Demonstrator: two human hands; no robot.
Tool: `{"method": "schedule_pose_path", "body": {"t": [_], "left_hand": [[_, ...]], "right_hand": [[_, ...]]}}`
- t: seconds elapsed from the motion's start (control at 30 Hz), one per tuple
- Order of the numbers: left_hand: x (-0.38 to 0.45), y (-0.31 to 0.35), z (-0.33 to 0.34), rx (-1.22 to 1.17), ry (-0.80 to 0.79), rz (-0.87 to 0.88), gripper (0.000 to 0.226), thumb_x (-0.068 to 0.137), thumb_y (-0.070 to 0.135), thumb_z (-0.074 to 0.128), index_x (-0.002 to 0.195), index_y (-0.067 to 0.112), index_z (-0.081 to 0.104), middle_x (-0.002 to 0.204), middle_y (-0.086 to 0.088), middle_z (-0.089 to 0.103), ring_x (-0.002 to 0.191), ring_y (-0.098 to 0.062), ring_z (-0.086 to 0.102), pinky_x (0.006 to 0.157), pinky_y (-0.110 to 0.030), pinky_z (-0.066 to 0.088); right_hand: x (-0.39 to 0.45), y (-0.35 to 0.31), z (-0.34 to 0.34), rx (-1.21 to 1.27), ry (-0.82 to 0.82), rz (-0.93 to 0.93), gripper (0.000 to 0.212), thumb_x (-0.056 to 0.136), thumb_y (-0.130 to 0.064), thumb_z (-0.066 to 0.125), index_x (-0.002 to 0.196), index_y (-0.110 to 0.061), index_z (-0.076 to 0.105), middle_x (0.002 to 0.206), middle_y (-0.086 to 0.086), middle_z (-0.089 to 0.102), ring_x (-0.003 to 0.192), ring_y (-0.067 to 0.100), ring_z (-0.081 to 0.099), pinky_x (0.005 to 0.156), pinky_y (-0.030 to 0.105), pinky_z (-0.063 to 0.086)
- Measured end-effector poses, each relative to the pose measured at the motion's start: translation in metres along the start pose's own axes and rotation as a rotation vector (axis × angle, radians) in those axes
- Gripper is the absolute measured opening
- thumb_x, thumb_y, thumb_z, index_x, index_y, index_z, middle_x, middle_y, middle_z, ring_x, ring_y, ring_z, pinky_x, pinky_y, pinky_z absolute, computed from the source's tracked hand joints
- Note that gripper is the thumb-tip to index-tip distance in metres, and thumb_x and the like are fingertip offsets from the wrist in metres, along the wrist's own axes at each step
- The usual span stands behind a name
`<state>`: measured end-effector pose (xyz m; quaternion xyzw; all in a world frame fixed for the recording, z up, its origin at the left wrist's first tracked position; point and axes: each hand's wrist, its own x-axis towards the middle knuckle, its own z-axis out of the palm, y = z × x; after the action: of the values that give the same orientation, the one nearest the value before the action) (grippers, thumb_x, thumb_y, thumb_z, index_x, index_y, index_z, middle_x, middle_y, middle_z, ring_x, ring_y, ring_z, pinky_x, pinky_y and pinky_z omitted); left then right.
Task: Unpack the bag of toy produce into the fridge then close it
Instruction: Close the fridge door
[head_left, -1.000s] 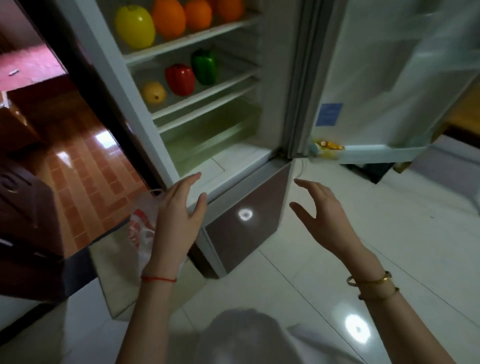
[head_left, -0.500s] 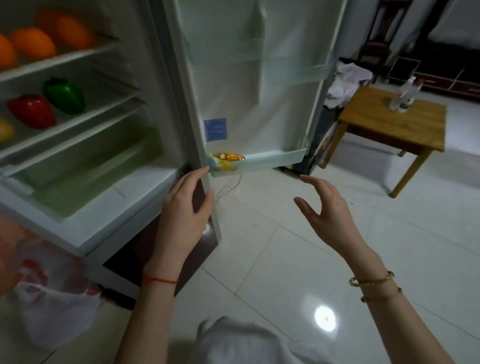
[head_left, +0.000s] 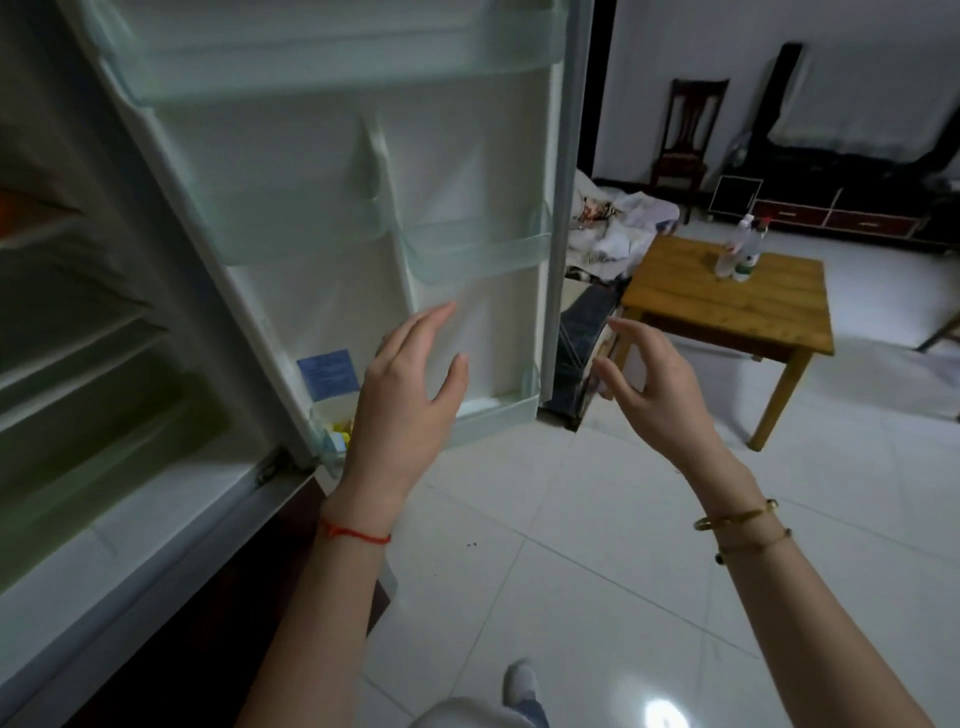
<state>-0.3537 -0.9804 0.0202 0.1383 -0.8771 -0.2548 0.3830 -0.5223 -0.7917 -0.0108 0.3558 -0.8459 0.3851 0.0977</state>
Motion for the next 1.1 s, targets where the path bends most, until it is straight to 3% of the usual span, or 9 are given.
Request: {"method": "schedule_pose_path", "body": {"t": [0.27,0.37,0.5,0.63,0.73,0.83,1.0,1.1], "left_hand": [[0.106,0.011,0.079,0.076,0.015,0.078,0.05,0.094,0.011,0.056,0.143,0.005,0.045,0.144,-0.01,0.048,0.137,-0.022,0.04,0.115,-0.045,0.032],[0.134,0.006,0.103,0.138,-0.02,0.047,0.052,0.096,0.014,0.054,0.145,0.005,0.041,0.145,-0.01,0.046,0.138,-0.022,0.037,0.116,-0.044,0.03],[0.154,0.008,0.132,0.197,-0.057,0.006,0.049,0.095,0.015,0.054,0.142,0.005,0.046,0.14,-0.009,0.052,0.133,-0.021,0.041,0.116,-0.035,0.03],[0.158,0.022,0.156,0.24,-0.075,-0.045,0.046,0.097,0.018,0.051,0.141,0.007,0.047,0.139,-0.007,0.054,0.131,-0.021,0.044,0.119,-0.034,0.025],[0.16,0.034,0.17,0.289,-0.019,-0.107,0.043,0.097,0.017,0.052,0.139,0.006,0.05,0.135,-0.008,0.057,0.127,-0.021,0.047,0.118,-0.025,0.014],[0.16,0.044,0.179,0.317,0.027,-0.169,0.043,0.097,0.017,0.052,0.139,0.004,0.05,0.133,-0.01,0.058,0.126,-0.023,0.048,0.116,-0.023,0.012],[0.152,0.058,0.191,0.393,0.063,-0.231,0.05,0.099,0.019,0.049,0.146,0.006,0.041,0.148,-0.01,0.046,0.14,-0.021,0.035,0.12,-0.024,0.004],[0.141,0.072,0.199,0.434,0.1,-0.239,0.05,0.096,0.015,0.052,0.144,0.005,0.044,0.147,-0.011,0.046,0.141,-0.022,0.035,0.122,-0.033,0.012]], "right_hand": [[0.147,0.053,0.003,0.06,0.018,-0.003,0.049,0.099,-0.032,0.052,0.142,-0.012,0.043,0.141,0.006,0.05,0.126,0.019,0.05,0.107,0.036,0.042],[0.194,0.069,0.012,0.115,0.003,0.04,0.049,0.101,-0.03,0.046,0.145,-0.011,0.039,0.147,0.008,0.046,0.135,0.021,0.043,0.113,0.041,0.038],[0.246,0.084,0.025,0.209,-0.075,0.087,0.046,0.104,-0.025,0.039,0.146,-0.006,0.036,0.149,0.013,0.043,0.137,0.025,0.041,0.114,0.038,0.035],[0.28,0.093,0.038,0.251,-0.155,0.062,0.039,0.105,-0.019,0.034,0.137,0.0,0.044,0.137,0.018,0.051,0.128,0.031,0.047,0.104,0.037,0.036],[0.296,0.099,0.045,0.318,-0.221,0.0,0.04,0.105,-0.022,0.032,0.138,-0.004,0.045,0.134,0.006,0.053,0.123,0.019,0.049,0.101,0.029,0.038],[0.301,0.103,0.047,0.376,-0.281,-0.045,0.037,0.106,-0.018,0.031,0.136,-0.006,0.048,0.121,-0.002,0.051,0.11,0.008,0.045,0.092,0.019,0.033],[0.302,0.116,0.049,0.449,-0.314,-0.078,0.036,0.105,-0.022,0.033,0.132,-0.006,0.05,0.12,0.003,0.056,0.108,0.015,0.052,0.093,0.032,0.042],[0.294,0.121,0.044,0.479,-0.331,-0.113,0.033,0.104,-0.021,0.034,0.127,-0.005,0.051,0.119,0.009,0.058,0.105,0.015,0.052,0.096,0.039,0.045]]}}
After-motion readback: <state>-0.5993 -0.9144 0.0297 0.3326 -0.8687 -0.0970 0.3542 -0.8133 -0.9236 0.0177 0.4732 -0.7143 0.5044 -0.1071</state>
